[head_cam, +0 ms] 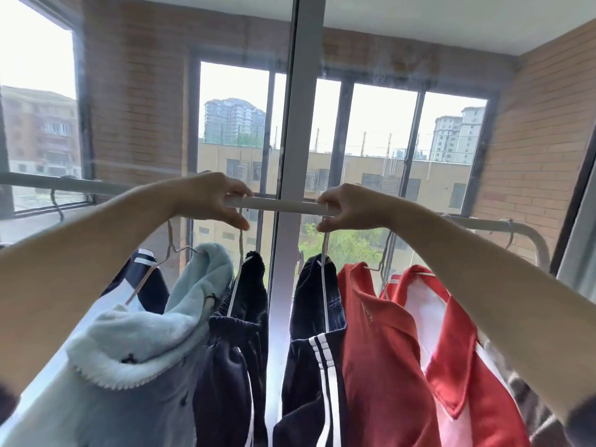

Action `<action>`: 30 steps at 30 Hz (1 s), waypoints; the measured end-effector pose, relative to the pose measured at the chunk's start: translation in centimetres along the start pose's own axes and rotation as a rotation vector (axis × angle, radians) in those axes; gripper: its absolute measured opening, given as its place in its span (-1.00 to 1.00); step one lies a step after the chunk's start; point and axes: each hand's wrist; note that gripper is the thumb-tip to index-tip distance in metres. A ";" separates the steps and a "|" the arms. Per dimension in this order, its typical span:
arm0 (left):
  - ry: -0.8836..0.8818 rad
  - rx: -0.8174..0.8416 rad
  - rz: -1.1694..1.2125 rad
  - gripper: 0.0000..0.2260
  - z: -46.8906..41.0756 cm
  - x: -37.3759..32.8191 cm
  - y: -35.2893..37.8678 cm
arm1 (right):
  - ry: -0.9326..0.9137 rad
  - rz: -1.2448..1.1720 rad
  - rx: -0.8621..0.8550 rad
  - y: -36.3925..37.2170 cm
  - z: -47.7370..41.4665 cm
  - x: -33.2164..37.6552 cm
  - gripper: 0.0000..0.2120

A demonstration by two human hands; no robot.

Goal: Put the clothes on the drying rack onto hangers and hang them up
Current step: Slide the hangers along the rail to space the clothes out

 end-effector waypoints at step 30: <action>0.275 -0.121 -0.054 -0.54 2.7 12.2 -3.6 | 0.216 0.045 -0.085 3.2 -8.9 11.7 -0.58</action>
Point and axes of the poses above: each hand's wrist, its own z-axis away from the middle knuckle, its own y-axis out of the palm, x = y × z, and after that the axes turned 10 degrees about -y, right-handed
